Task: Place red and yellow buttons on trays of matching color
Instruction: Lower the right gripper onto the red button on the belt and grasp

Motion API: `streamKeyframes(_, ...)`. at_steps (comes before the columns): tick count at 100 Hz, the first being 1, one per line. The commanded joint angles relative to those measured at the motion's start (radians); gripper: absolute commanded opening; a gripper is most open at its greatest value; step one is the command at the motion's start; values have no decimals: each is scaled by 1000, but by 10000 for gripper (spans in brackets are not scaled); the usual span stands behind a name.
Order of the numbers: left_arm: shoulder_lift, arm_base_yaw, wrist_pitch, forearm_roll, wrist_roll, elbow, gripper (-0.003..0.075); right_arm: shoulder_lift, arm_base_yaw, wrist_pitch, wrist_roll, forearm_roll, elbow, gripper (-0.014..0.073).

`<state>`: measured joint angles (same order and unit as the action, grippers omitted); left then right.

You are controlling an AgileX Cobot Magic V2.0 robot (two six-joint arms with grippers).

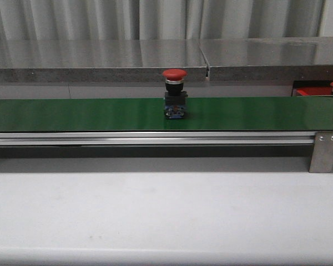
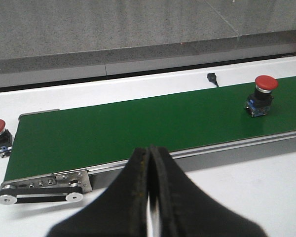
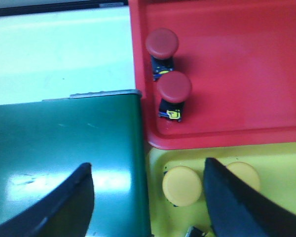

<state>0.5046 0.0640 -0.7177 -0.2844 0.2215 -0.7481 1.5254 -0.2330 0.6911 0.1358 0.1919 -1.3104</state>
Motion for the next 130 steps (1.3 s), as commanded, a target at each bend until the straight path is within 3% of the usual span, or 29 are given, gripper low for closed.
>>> streamKeyframes(1, 5, 8, 77, -17, -8, -23, -20, -56, 26, -23, 23, -6, -19, 513)
streamKeyframes(17, 5, 8, 77, -17, -8, -23, -20, -61, 95, -3, 52, -6, -21, 600)
streamKeyframes(37, 5, 8, 77, -17, -8, -23, -20, -57, 198, 37, 52, -6, -47, 597)
streamKeyframes(73, 5, 8, 77, -17, -8, -23, -20, 49, 365, 303, 69, -6, -291, 597)
streamKeyframes(103, 5, 8, 77, -17, -8, -23, -20, 154, 468, 348, 134, 11, -362, 597)
streamKeyframes(130, 5, 8, 77, -17, -8, -23, -20, 234, 503, 339, 220, 114, -374, 597)
